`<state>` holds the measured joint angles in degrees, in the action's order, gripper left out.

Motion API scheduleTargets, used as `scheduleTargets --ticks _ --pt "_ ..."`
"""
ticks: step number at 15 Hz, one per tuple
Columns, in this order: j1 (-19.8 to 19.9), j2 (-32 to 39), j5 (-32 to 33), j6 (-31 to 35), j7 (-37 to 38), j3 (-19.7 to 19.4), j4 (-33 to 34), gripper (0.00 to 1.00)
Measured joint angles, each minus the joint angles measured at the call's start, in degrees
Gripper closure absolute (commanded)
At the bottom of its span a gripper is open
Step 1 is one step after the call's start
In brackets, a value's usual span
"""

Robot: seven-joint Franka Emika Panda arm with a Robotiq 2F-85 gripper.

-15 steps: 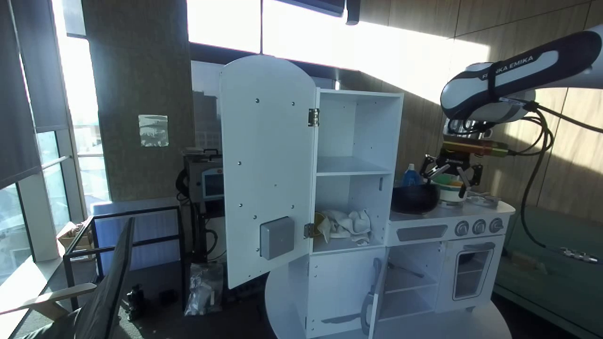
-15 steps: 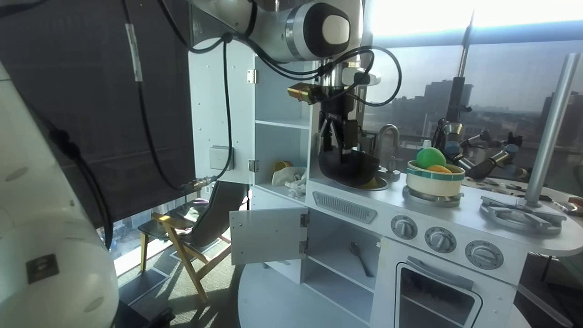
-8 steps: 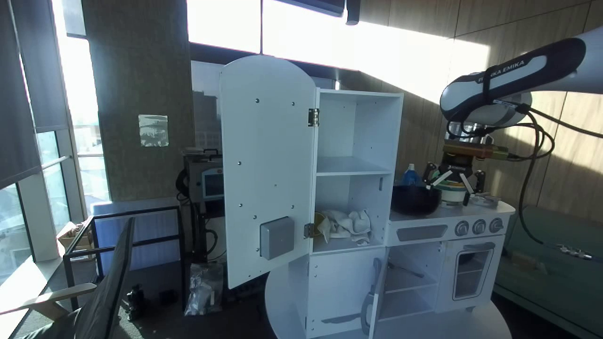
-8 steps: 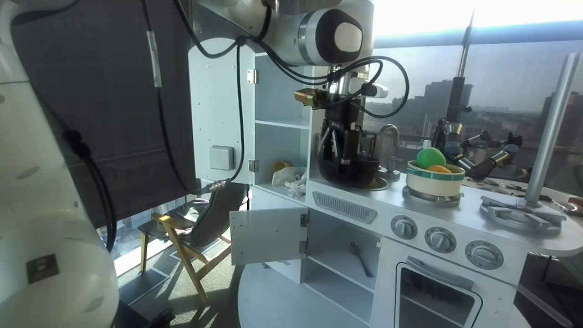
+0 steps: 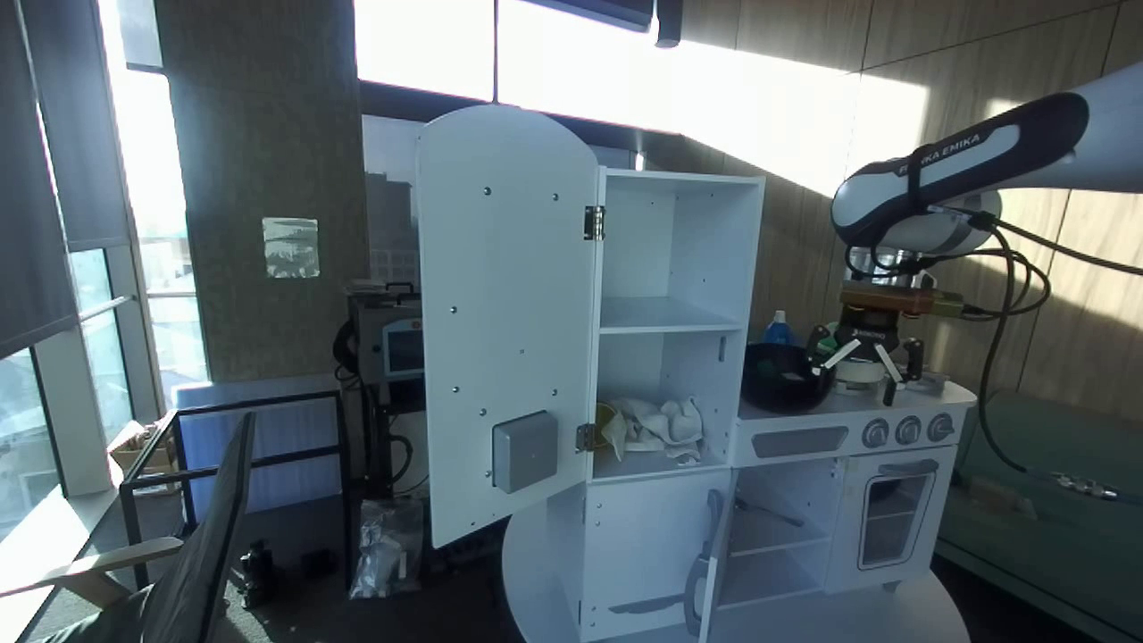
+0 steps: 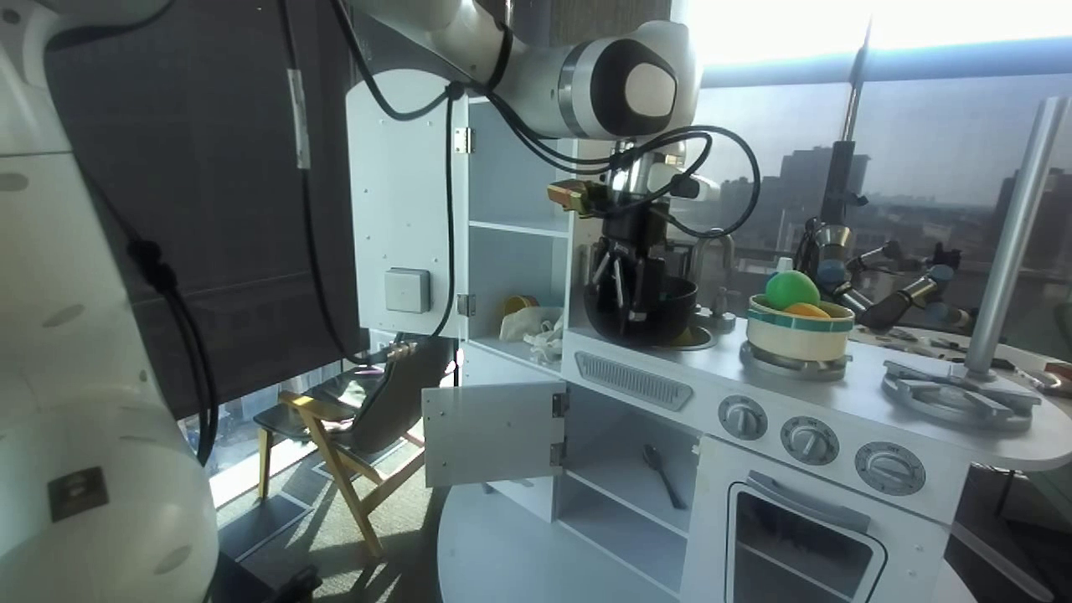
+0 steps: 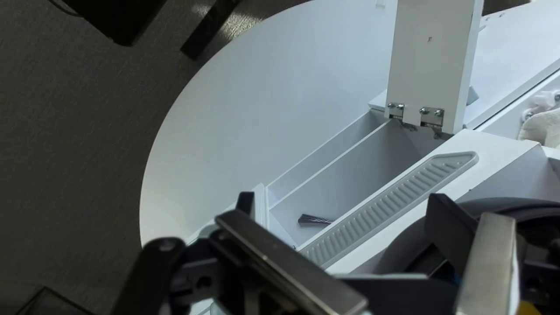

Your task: Open the door of the cabinet under the sink, then put the black bowl in the same cabinet and close the door

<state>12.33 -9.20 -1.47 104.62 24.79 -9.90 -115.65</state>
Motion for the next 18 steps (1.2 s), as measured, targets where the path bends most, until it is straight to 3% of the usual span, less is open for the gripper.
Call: scheduleTargets --ticks 7,13,18 --pt "-0.04 -0.01 4.62 -3.21 1.41 0.36 1.9 0.0" --pt "-0.64 0.12 1.69 -2.93 2.95 0.7 5.82 0.0" --pt "-1.15 2.69 -2.23 1.65 4.2 0.86 6.16 0.0"
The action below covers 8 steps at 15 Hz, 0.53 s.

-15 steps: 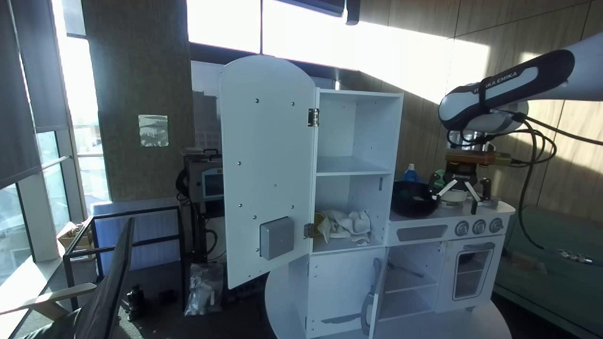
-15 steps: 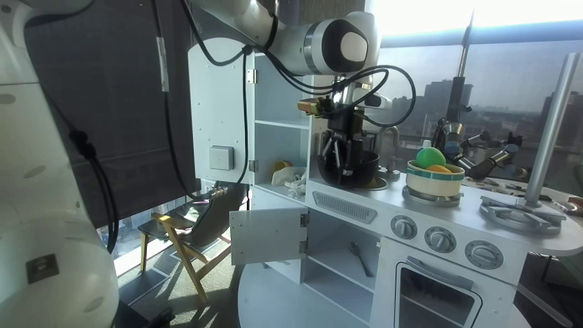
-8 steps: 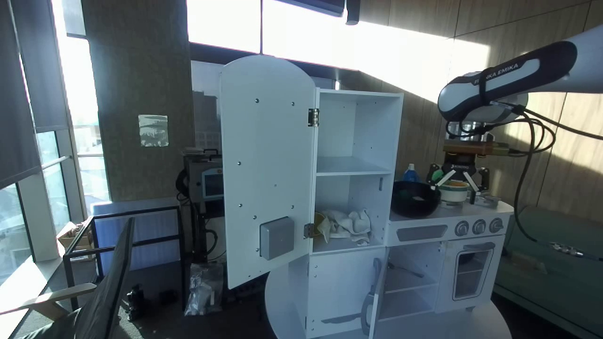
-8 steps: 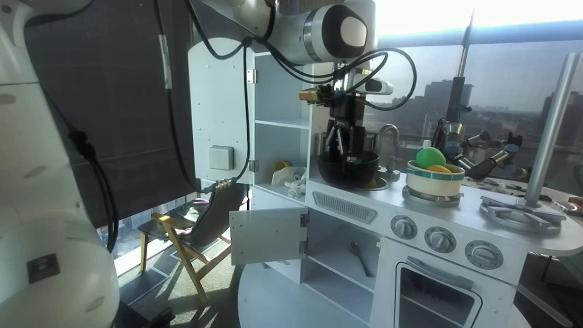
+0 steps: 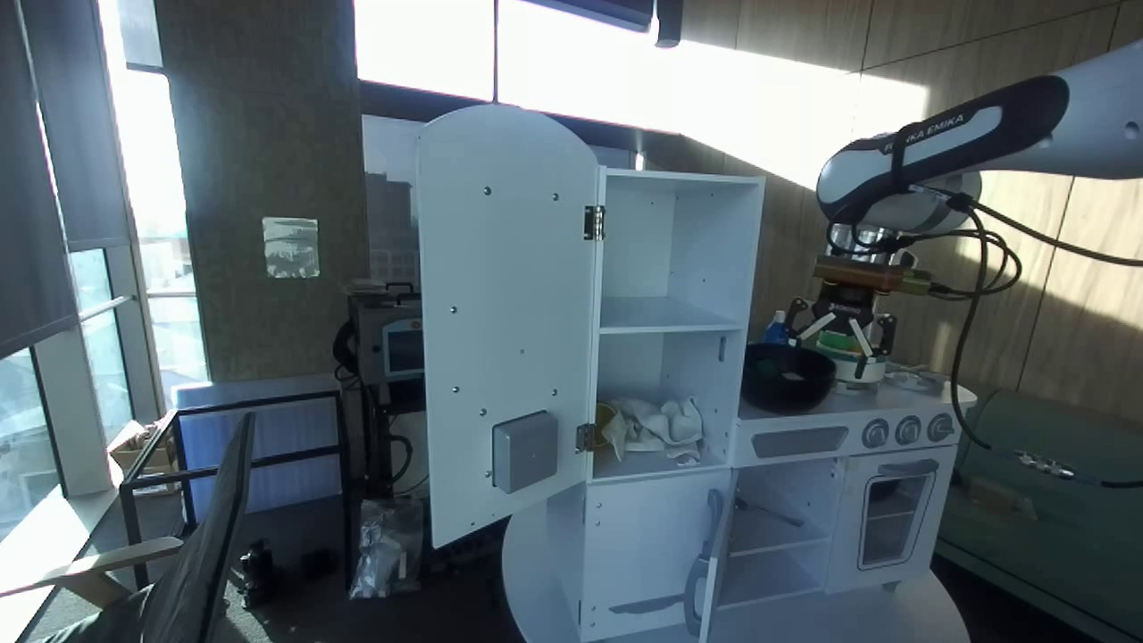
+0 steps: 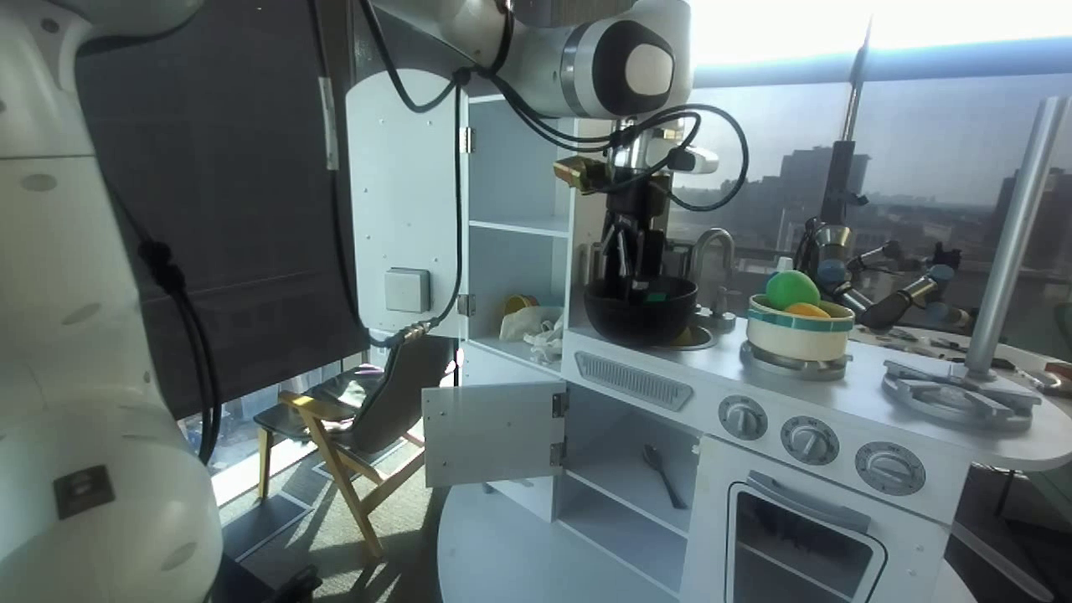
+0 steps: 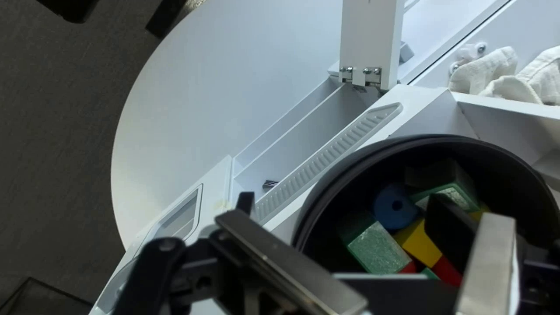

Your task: Open the door of the cabinet under the sink, then put the black bowl in the same cabinet and close the door

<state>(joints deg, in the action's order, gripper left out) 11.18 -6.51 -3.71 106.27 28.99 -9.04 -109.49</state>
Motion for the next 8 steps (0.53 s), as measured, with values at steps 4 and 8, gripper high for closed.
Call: scheduleTargets --ticks 4,8 --pt "-0.25 3.8 -2.33 3.58 -0.03 0.01 -0.24 0.27" --pt "-0.29 4.56 -2.31 4.27 -0.03 -0.03 -0.22 0.54"
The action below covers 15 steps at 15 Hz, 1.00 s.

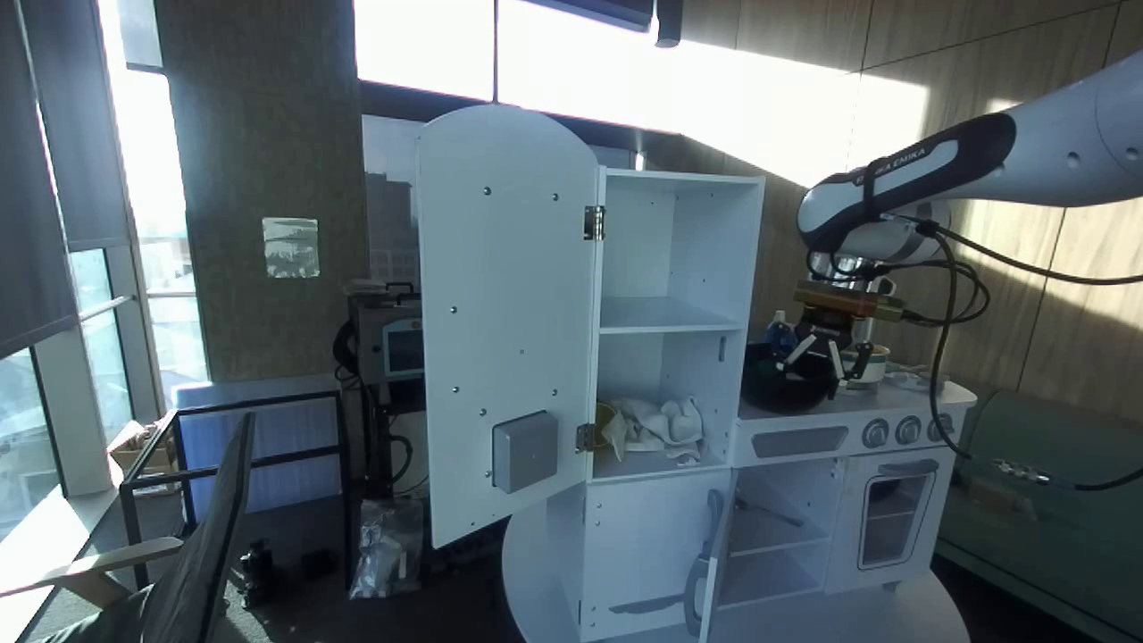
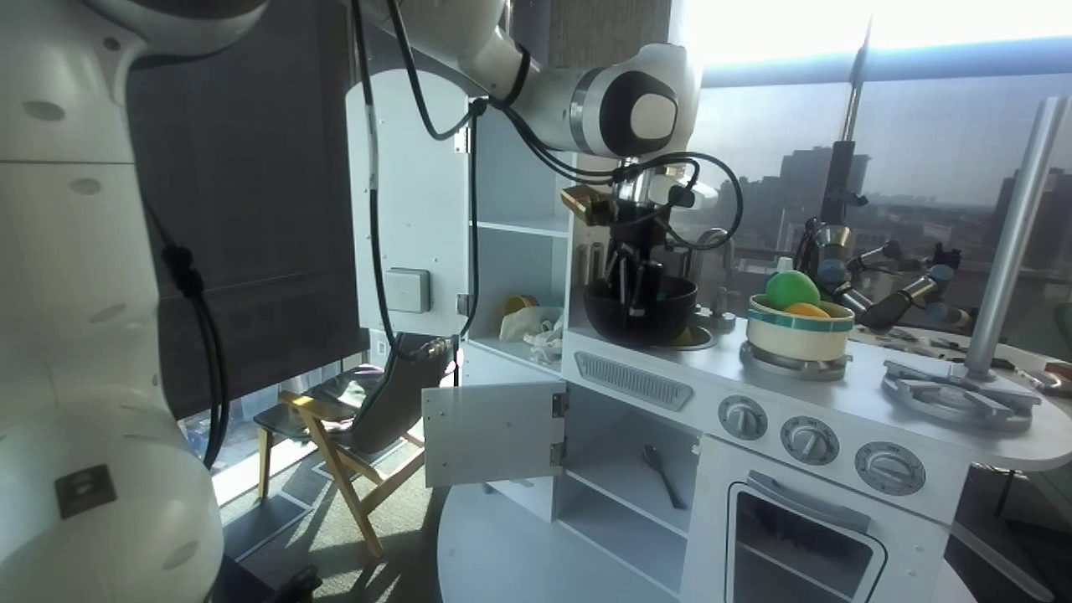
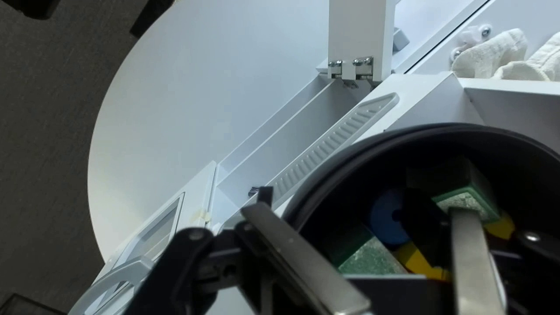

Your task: Open the door of the cabinet under the sink, then put the black bowl in the same cabinet and close the door

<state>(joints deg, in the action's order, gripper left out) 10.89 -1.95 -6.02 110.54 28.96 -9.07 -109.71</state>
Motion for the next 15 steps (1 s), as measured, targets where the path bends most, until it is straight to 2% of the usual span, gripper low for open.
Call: scheduleTargets --ticks 4,6,8,14,15 --pt "0.19 -0.58 0.23 -0.41 -0.13 -0.58 0.01 0.84" --pt "0.23 -0.74 0.23 -1.04 -0.17 -0.68 0.01 0.94" --pt "0.51 -0.76 0.25 -1.33 -0.21 -0.99 0.08 0.9" --pt "0.93 -1.0 1.67 -4.73 -0.46 -1.57 1.34 0.96" --pt "1.1 -1.22 1.8 -5.47 -0.46 -1.72 1.79 0.94"
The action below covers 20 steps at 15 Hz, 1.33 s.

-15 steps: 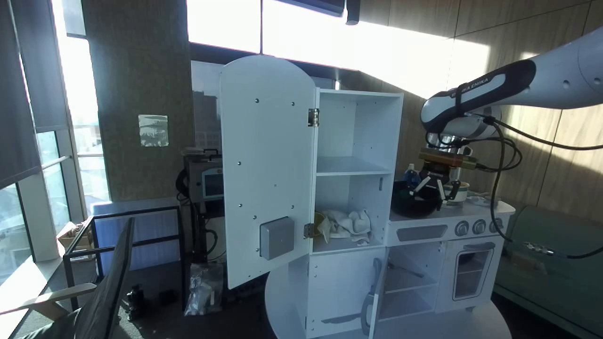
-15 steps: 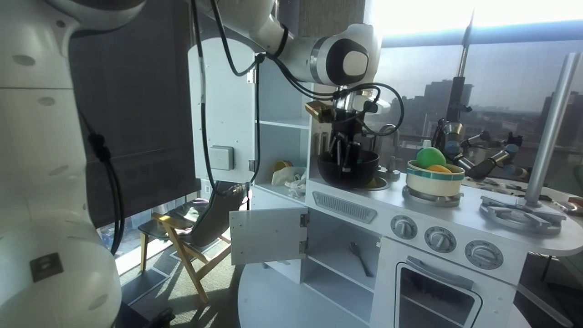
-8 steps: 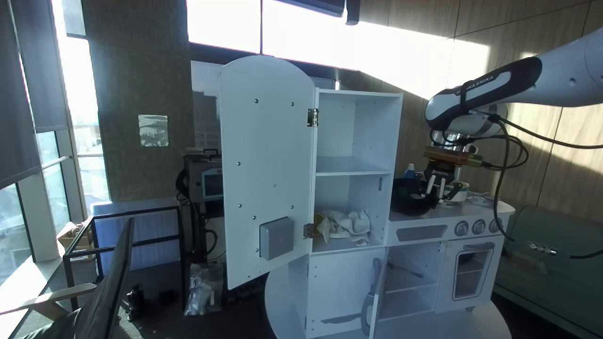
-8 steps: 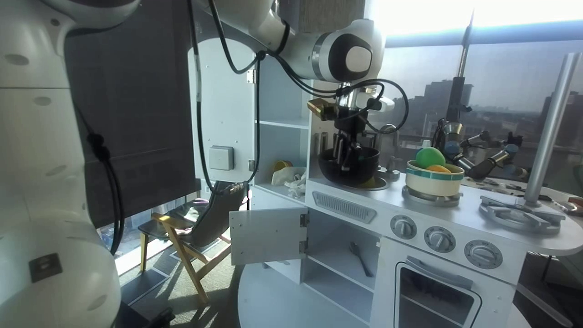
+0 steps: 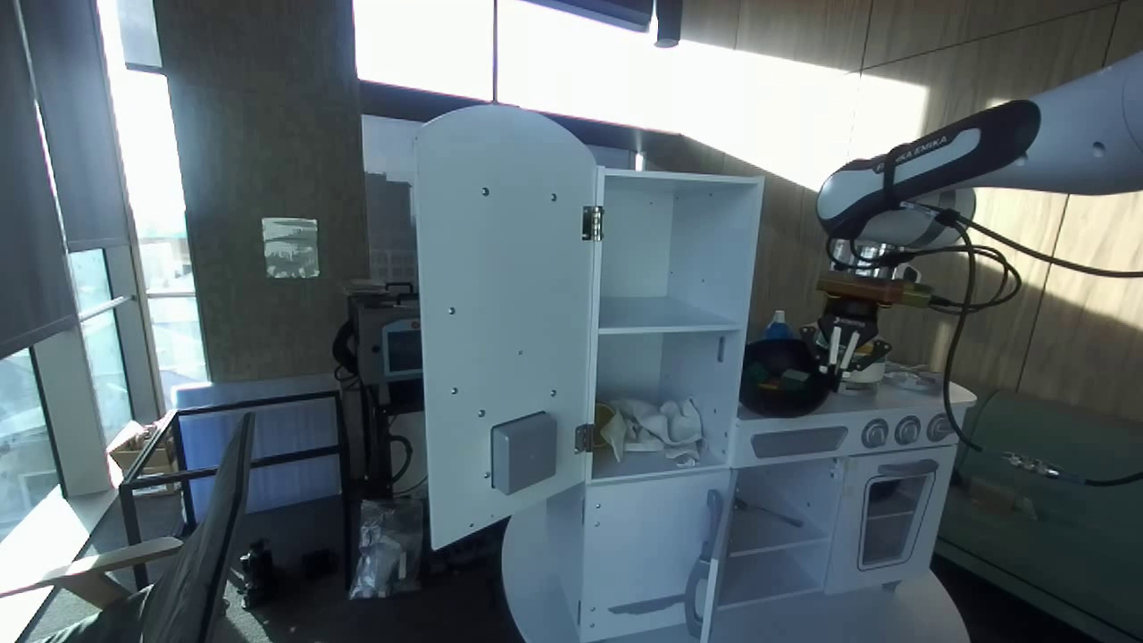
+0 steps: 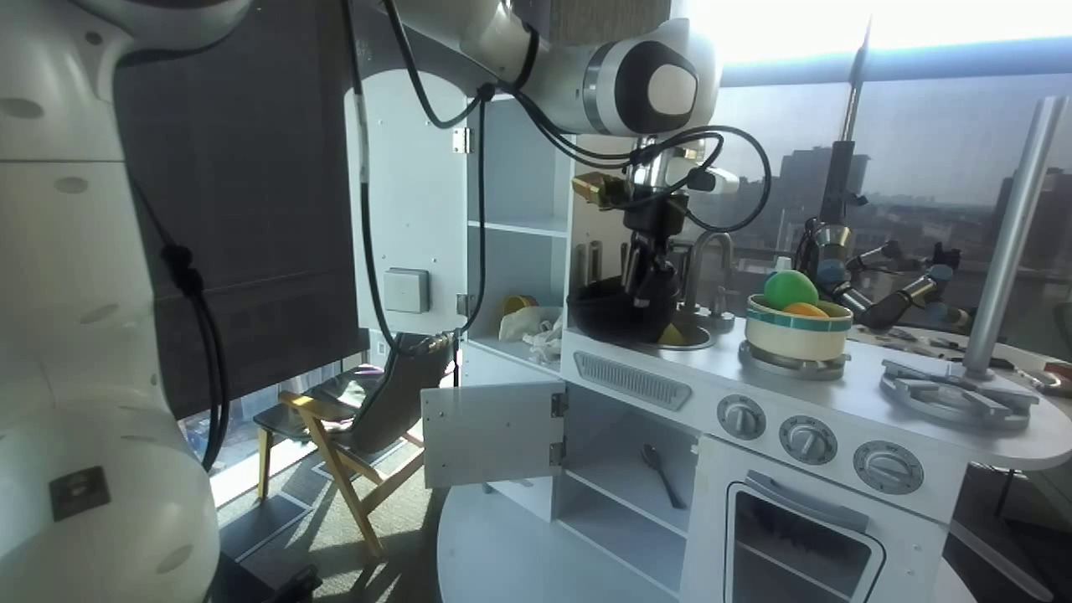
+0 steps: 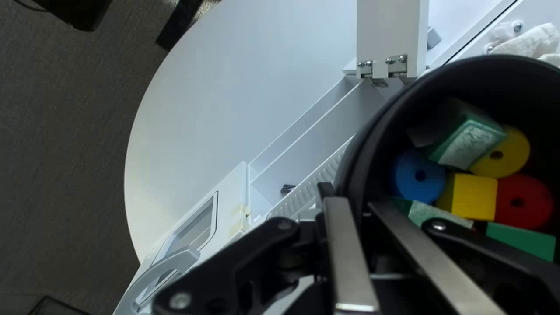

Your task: Open the door of the cabinet under the sink, then put the black bowl in the same cabinet and close the door

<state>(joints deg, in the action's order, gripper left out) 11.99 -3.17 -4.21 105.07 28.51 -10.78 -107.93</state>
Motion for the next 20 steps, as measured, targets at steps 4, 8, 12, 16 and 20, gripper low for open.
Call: scheduleTargets --ticks 4,8,12,16,20 --pt "0.21 -0.58 0.55 -3.66 -0.06 -0.17 0.64 0.94" --pt "0.5 -0.69 0.88 -6.54 -0.06 -0.24 0.95 0.94" --pt "1.01 -1.4 1.32 -9.33 -0.25 -0.53 0.97 0.94" --pt "1.59 -3.72 3.48 -12.51 -1.62 -1.06 -0.32 0.94" --pt "1.95 -8.72 5.1 -14.84 -4.34 -1.23 -5.1 0.94"
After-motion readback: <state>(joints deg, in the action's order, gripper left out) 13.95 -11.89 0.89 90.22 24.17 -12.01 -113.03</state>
